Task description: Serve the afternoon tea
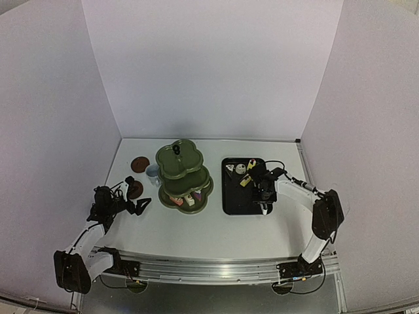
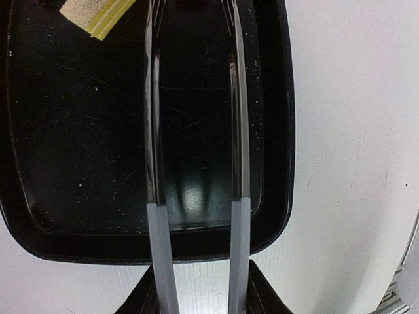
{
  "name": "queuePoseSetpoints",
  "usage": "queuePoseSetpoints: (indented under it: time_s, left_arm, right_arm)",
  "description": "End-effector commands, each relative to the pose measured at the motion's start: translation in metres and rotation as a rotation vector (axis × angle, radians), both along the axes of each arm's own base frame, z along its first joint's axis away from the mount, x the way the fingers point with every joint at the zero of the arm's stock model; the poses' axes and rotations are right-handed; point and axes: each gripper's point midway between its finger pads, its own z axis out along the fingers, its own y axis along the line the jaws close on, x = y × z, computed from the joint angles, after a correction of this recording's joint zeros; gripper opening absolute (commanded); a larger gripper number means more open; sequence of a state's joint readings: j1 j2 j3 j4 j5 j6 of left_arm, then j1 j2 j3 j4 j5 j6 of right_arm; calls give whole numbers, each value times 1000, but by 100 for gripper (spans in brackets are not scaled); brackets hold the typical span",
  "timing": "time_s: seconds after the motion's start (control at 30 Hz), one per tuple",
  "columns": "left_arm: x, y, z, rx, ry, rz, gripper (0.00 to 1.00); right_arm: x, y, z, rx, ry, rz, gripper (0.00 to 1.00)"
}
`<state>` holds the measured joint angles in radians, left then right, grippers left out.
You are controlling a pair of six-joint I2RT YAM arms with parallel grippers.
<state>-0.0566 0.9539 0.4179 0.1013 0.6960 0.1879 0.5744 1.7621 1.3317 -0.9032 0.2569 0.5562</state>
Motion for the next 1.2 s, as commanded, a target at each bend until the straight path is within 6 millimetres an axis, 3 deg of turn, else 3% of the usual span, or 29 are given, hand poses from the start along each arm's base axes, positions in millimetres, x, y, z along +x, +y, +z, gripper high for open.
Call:
queuePoseSetpoints:
  time_s: [0.0, 0.47, 0.7, 0.83, 1.0, 1.1, 1.17]
  left_arm:
    - [3, 0, 14, 15, -50, -2, 100]
    - [3, 0, 13, 21, -51, -3, 99]
    - [4, 1, 15, 25, -57, 2, 100]
    - [4, 1, 18, 23, -60, 5, 100]
    - [8, 2, 22, -3, -50, 22, 100]
    - [10, 1, 24, -19, -52, 25, 100]
    - [12, 2, 24, -29, -47, 38, 100]
  right_arm:
    - [15, 6, 8, 30, -35, -17, 35]
    - [36, 1, 4, 12, -34, 26, 34]
    - [41, -2, 18, 6, -75, 19, 5]
    - [40, -12, 52, -12, -146, 10, 0]
    - [45, -22, 125, 6, -324, 7, 0]
    - [52, -14, 168, 43, -428, 41, 0]
    - [55, 5, 198, 71, -496, 116, 0]
